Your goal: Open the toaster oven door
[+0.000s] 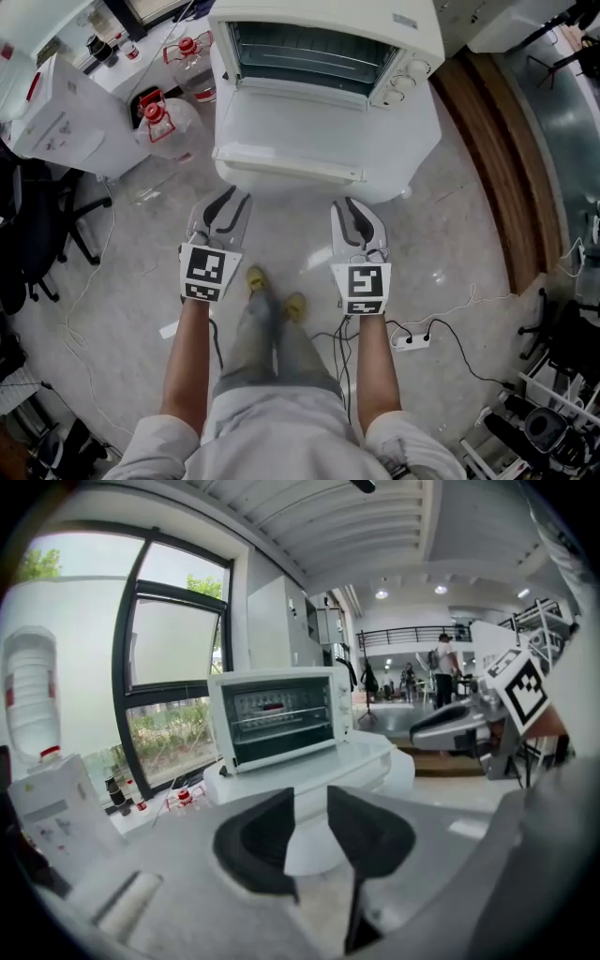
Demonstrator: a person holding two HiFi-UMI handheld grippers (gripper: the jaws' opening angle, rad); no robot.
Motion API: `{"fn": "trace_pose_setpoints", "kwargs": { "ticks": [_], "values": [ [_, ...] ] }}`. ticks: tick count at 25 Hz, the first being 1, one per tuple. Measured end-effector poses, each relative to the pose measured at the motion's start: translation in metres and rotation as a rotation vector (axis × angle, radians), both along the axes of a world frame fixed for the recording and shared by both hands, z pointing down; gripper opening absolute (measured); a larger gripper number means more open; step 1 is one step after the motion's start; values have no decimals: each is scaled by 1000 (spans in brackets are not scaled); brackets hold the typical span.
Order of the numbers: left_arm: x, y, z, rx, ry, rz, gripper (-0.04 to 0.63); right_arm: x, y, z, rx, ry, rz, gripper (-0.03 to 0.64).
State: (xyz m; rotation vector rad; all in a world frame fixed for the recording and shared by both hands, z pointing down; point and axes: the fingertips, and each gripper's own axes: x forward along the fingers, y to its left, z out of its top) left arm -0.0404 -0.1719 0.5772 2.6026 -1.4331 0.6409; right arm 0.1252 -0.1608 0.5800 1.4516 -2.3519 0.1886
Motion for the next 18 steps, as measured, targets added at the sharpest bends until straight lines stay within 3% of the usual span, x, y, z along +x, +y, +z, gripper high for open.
{"fn": "trace_pose_setpoints", "kwargs": {
  "ticks": [18],
  "values": [
    [-16, 67, -122, 103, 68, -138, 6, 35, 71, -125, 94, -3, 61, 16]
  ]
}}
